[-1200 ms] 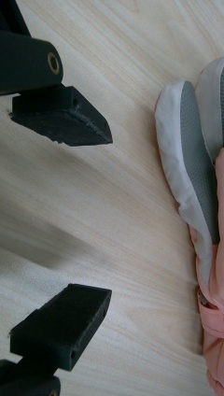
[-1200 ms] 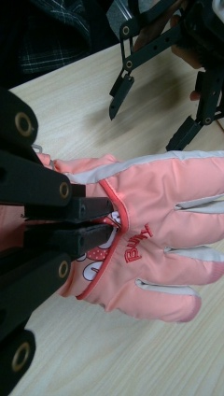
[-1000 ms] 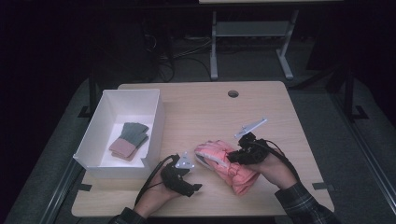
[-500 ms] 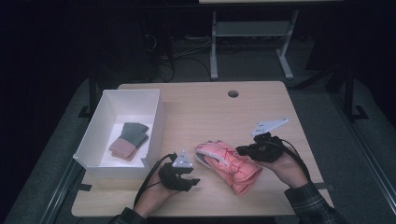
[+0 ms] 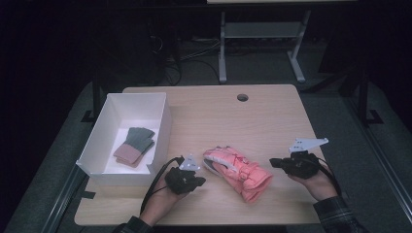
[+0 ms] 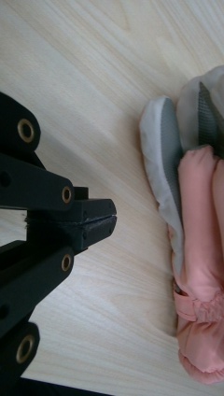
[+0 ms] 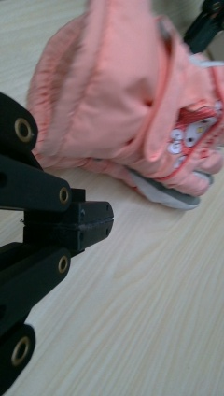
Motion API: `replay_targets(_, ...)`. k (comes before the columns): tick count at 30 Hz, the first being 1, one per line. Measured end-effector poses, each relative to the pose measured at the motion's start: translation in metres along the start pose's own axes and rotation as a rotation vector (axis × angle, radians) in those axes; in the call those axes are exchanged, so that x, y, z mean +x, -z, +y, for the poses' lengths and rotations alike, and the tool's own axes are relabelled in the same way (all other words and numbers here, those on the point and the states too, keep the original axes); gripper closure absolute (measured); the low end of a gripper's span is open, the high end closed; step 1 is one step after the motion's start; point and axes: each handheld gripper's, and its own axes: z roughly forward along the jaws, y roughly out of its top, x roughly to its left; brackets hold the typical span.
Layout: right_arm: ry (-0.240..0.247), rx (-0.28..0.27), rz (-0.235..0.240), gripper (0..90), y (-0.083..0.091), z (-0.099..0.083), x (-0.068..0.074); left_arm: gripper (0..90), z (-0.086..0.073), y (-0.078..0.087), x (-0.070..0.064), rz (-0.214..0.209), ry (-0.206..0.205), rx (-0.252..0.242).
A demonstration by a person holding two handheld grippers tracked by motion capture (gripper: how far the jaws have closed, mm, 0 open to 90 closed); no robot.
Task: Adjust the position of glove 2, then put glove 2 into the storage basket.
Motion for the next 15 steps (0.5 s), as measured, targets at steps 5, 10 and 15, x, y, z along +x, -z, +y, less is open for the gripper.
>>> replay_targets(5,0.003,0.022,0.005,90.0,-0.008,-0.014,0.000,89.8,0.005,-0.005,-0.001,-0.004,0.006,-0.008)
replay_targets(10,0.002,0.043,0.024,90.0,-0.016,-0.018,0.000,89.8,0.014,-0.017,-0.004,-0.033,0.013,-0.024)
replay_targets(15,0.028,0.069,0.021,90.0,-0.024,-0.019,0.001,89.8,0.022,-0.033,-0.007,-0.056,-0.005,0.005)
